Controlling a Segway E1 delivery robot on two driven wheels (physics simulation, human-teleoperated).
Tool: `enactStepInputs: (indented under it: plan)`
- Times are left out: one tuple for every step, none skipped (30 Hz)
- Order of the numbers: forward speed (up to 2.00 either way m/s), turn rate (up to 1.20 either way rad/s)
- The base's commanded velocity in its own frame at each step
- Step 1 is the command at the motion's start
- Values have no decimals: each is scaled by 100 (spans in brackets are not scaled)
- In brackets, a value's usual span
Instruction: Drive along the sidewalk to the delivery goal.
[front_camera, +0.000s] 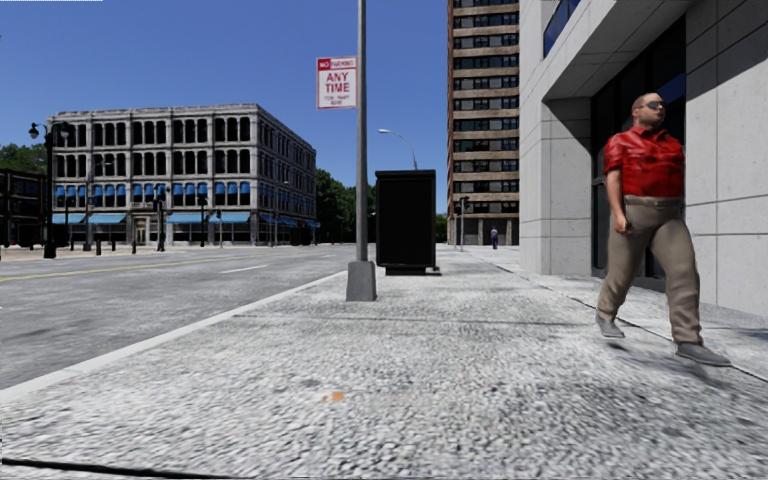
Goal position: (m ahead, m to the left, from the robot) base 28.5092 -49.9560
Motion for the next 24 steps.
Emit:
enactStepInputs:
  plan:
    - [200,-9]
    - [200,-15]
    - [200,-20]
    - [200,-20]
    - [200,-23]
    - [200,-26]
    - [200,-28]
    - [200,-28]
    - [200,-28]
    - [200,-30]
    - [200,-30]
    - [200,-31]
    - [200,-36]
    - [200,-38]
    - [200,-38]
    - [200,-40]
    - [200,-41]
    - [200,-41]
    - [200,-41]
    - [200,-41]
    - [200,-41]
    - [200,-41]
    - [200,-41]
    - [200,-41]
